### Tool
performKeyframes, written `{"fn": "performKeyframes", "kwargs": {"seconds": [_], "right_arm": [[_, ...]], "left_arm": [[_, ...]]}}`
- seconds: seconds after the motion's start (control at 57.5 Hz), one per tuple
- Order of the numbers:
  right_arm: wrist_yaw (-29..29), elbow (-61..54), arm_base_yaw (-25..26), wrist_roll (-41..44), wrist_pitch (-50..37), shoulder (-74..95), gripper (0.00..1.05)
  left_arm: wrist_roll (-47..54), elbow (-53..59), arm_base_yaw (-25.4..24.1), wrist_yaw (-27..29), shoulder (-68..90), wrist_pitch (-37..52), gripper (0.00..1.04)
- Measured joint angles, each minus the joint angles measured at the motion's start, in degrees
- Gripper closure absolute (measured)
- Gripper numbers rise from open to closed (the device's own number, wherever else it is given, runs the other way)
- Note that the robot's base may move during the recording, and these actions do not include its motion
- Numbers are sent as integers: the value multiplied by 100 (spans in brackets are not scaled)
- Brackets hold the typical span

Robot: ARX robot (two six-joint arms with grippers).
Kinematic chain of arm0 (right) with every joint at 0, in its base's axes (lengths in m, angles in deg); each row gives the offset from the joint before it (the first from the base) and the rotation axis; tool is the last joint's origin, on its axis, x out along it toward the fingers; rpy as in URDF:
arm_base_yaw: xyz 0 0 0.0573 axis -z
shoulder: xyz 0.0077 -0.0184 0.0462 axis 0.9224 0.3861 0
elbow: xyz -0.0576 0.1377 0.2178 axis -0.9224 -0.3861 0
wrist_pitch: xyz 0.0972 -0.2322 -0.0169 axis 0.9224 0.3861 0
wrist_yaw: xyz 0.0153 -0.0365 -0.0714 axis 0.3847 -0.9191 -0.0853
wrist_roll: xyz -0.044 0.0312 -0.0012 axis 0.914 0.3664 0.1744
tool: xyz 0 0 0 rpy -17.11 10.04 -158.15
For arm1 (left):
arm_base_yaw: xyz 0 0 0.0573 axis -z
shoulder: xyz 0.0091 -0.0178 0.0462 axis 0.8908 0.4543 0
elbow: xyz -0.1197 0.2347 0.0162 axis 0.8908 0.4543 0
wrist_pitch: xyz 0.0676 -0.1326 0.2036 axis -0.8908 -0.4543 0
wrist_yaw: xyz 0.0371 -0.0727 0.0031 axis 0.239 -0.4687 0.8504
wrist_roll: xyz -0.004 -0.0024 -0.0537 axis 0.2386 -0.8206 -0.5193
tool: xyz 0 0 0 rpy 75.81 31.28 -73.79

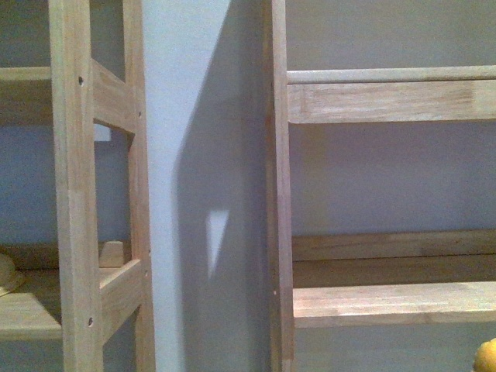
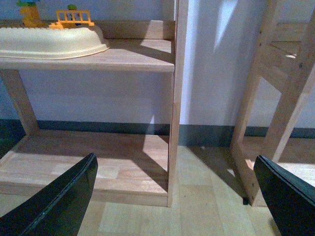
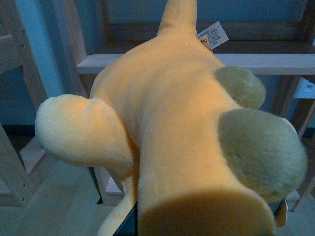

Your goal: Put away toys

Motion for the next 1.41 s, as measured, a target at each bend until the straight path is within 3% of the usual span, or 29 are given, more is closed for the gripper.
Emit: {"fn": "performKeyframes", "kwargs": {"seconds": [0.313,0.521,0.643,1.165,1.408], "right_arm": [[-9,0,0,0,0,9,95],[-1377,20,-435,-769,103,236,95],[-1631,216,-535,-761,-35,479,95],[-2424,3390,-1132,201,-892,2450,95],[-2142,4848,-973,595,-1016,3257,95]], "left_arm": [[0,0,0,0,13,0,6],[0,0,0,2,7,0,6],[0,0,0,2,7,0,6],[0,0,0,2,7,0,6],[0,0,0,2,7,0,6]]}}
